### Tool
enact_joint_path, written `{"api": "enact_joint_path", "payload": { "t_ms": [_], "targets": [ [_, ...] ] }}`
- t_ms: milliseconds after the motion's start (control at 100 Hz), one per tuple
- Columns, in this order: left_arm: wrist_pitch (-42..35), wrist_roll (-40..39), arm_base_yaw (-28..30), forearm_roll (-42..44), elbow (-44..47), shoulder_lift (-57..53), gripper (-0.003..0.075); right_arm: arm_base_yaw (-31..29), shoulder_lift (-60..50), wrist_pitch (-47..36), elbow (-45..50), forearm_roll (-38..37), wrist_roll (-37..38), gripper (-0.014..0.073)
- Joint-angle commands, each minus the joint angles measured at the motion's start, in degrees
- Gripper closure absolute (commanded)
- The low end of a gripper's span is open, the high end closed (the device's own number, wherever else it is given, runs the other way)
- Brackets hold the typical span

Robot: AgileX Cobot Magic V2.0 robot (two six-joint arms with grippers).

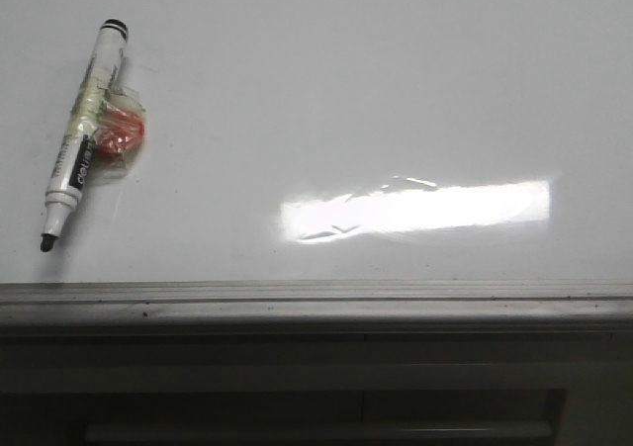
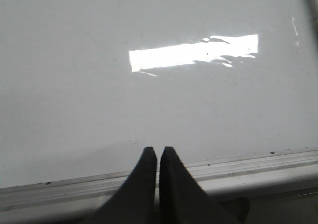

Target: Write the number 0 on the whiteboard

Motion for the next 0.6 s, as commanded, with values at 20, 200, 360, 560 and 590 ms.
{"api": "enact_joint_path", "payload": {
  "t_ms": [20,200,360,560,590],
  "targets": [
    [-6.1,-0.5,0.3,0.1,1.9,-1.6,0.074,-0.1,-1.0,-10.3,0.7,6.6,-0.6,0.0662],
    [-18.8,-0.5,0.3,-36.5,1.9,-1.6,0.074,-0.1,-1.0,-11.7,0.6,13.2,-0.5,0.0662],
    [-26.0,-0.5,0.3,-57.1,1.7,-1.6,0.074,-0.1,-1.0,-6.8,-1.5,13.3,-0.5,0.0607],
    [-23.0,-0.1,0.3,-61.4,1.3,-1.6,0.0738,-0.1,-1.0,0.6,-6.9,13.3,-0.5,0.0411],
    [-22.5,0.5,0.3,-60.1,0.6,-1.6,0.0734,-0.1,-1.0,2.4,-8.2,13.3,-0.5,0.0371]
  ]
}}
